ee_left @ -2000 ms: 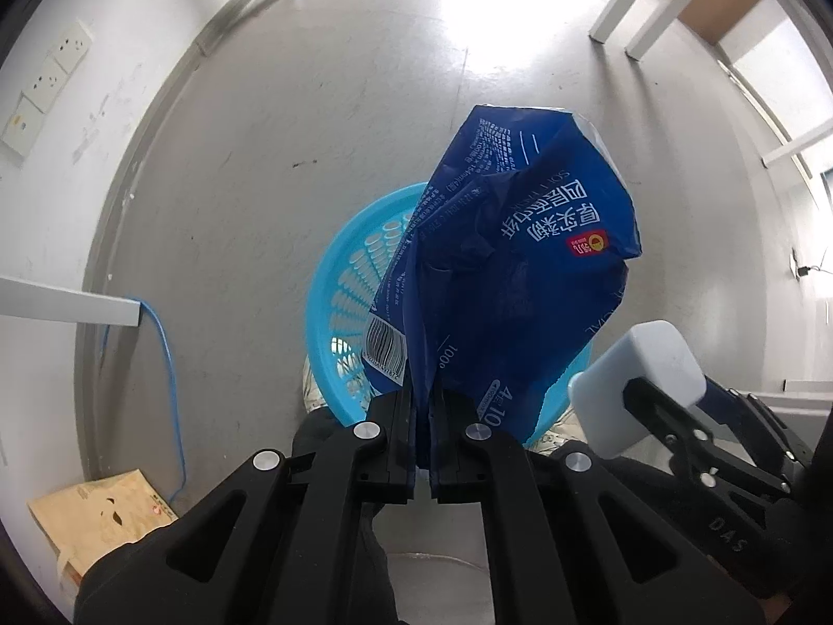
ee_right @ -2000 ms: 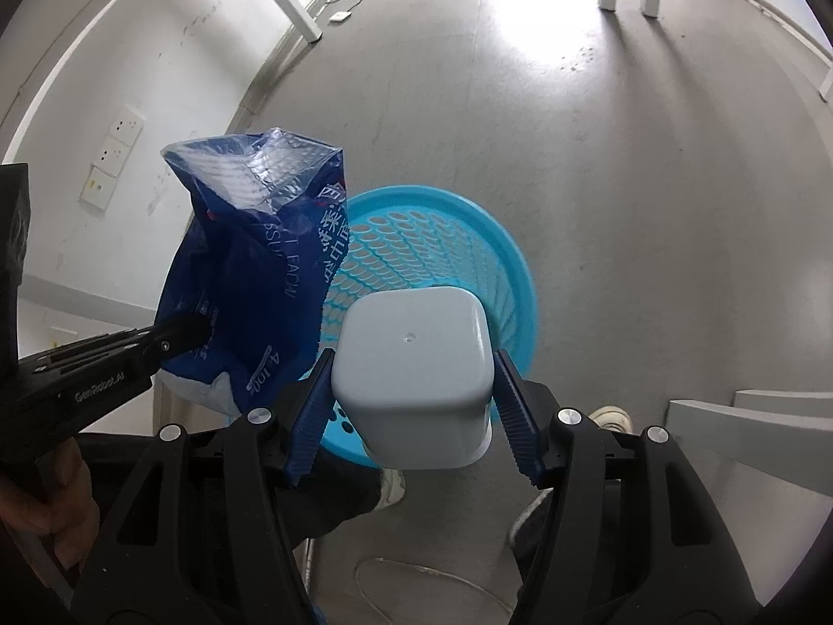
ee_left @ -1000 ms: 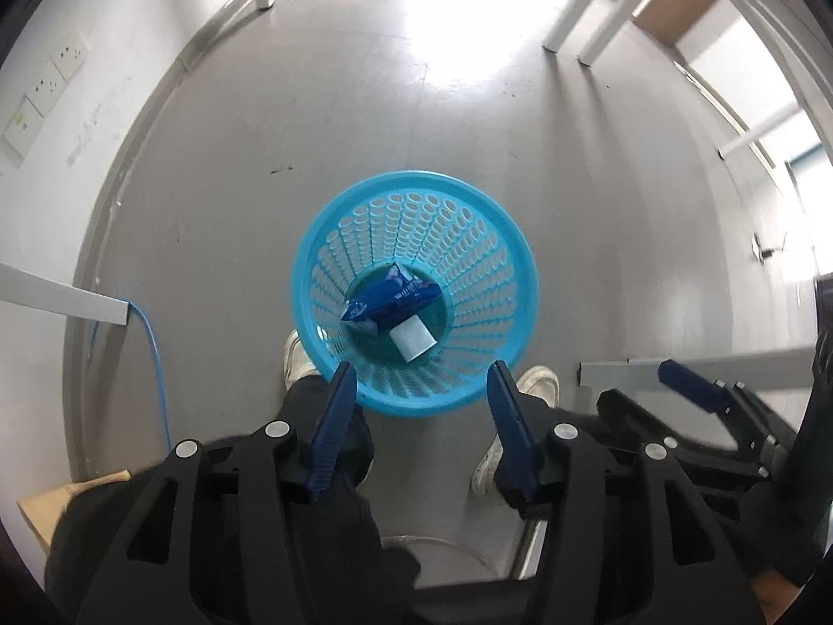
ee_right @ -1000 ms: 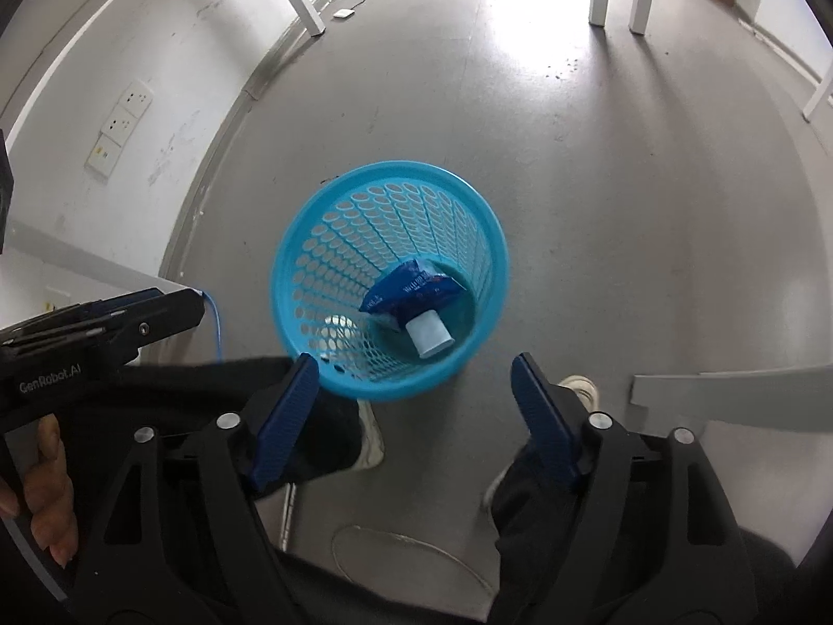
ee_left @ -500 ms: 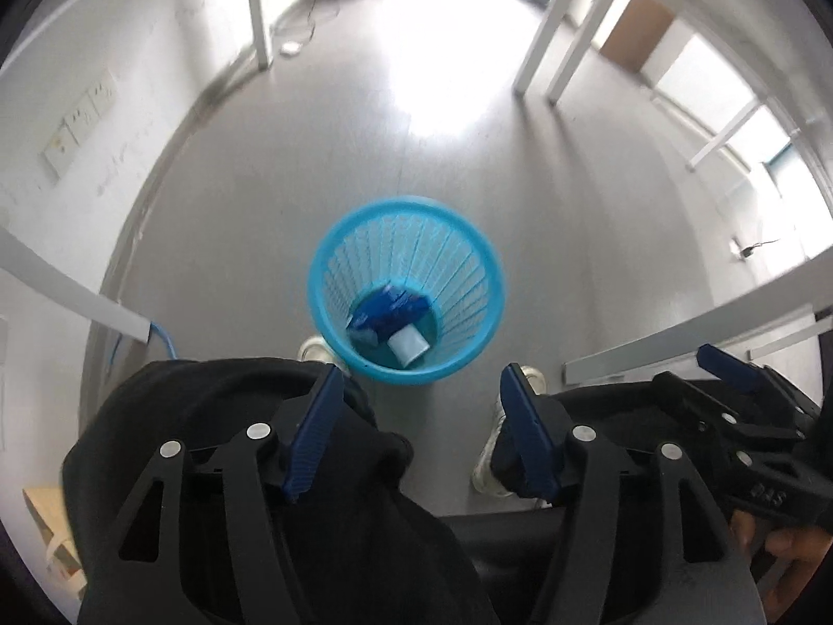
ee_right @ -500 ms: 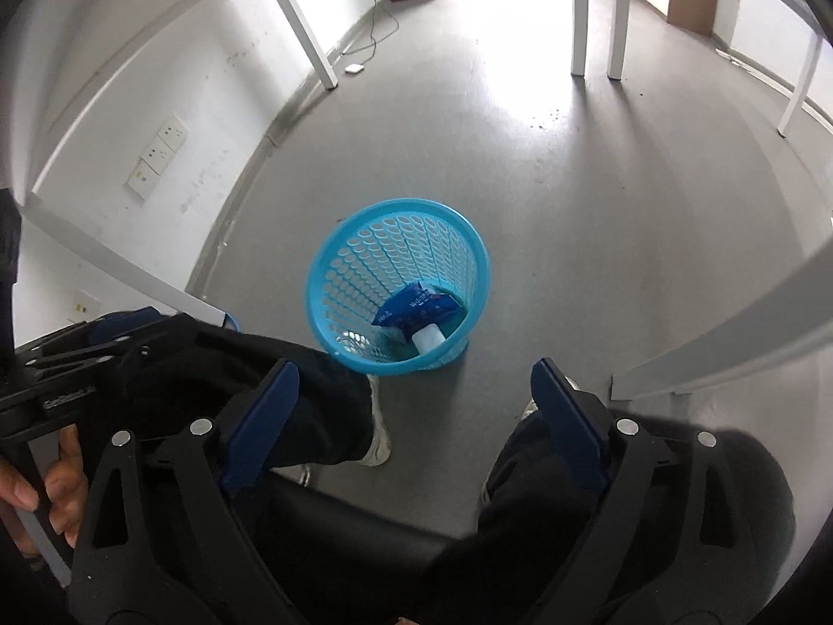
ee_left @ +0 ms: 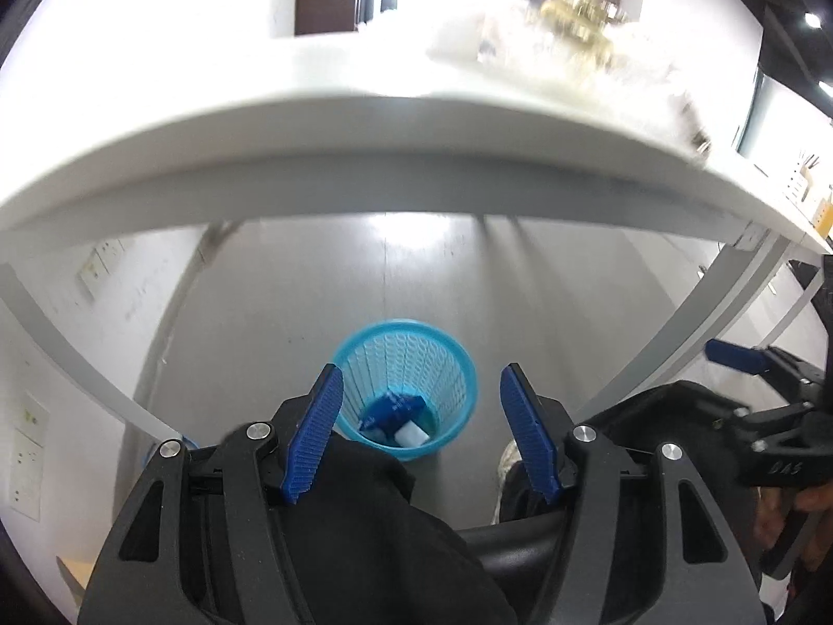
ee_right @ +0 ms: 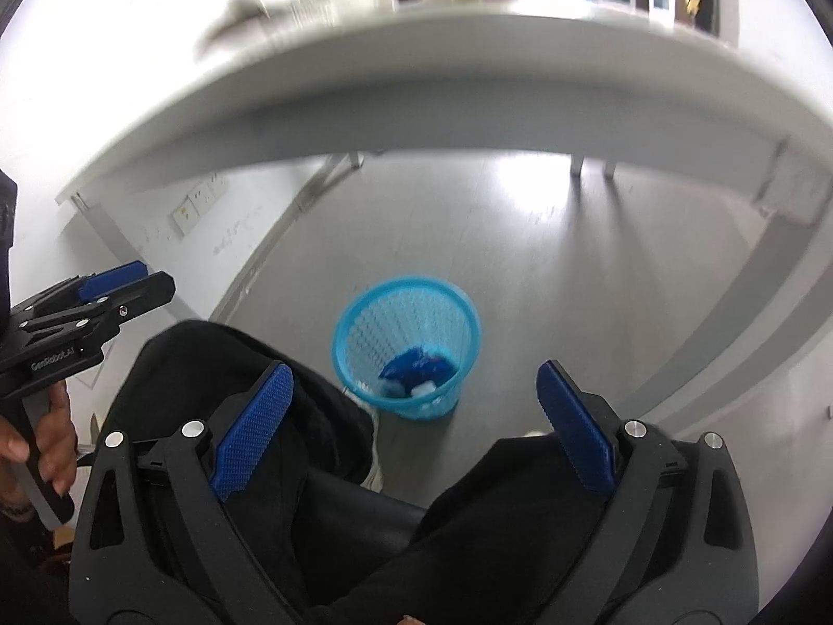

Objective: Collect trash
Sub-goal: 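Raise both grippers back toward the remaining items on the table, then grasp the gold-printed wrapper with the left gripper while the right gripper grasps a clear plastic bag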

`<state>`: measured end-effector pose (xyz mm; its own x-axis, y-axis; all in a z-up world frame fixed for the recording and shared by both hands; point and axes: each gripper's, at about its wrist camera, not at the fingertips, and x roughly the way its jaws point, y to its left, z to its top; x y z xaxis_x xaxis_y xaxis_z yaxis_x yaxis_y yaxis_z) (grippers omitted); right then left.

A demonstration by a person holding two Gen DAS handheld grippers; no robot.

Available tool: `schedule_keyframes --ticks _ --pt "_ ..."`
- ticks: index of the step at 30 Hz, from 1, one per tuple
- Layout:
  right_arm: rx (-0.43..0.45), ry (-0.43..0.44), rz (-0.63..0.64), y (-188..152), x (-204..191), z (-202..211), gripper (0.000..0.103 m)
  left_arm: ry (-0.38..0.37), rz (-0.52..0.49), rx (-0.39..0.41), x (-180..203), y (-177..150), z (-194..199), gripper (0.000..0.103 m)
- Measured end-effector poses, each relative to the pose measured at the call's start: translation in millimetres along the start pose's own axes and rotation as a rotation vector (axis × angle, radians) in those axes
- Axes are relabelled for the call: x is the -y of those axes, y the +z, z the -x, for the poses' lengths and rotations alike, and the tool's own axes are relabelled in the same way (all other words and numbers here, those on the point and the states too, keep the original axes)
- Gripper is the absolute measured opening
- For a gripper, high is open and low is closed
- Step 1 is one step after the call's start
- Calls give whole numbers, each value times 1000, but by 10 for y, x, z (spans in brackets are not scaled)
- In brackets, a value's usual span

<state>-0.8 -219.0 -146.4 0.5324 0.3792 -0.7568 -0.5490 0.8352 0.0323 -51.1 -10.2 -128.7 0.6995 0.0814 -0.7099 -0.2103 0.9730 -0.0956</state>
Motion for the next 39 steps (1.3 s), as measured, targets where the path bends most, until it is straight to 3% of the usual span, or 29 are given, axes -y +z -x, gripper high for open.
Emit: schedule_keyframes --ticks 10,14,20,23,29,39 --pt "214 -6 33 317 -100 861 93 -66 4 157 134 298 582 63" --pt "284 -5 40 546 -87 1096 94 -36 -49 227 289 443 717 63" --pt "346 14 22 923 -43 1212 94 -71 -53 276 372 778 773 63" --pt "342 33 21 1075 -74 1144 94 -97 -25 294 350 957 785 63" --pt "297 65 25 1303 -72 883 93 -176 32 257 310 1278 617 64" --pt "200 115 28 1578 -85 431 78 -251 50 170 350 1668 192 67"
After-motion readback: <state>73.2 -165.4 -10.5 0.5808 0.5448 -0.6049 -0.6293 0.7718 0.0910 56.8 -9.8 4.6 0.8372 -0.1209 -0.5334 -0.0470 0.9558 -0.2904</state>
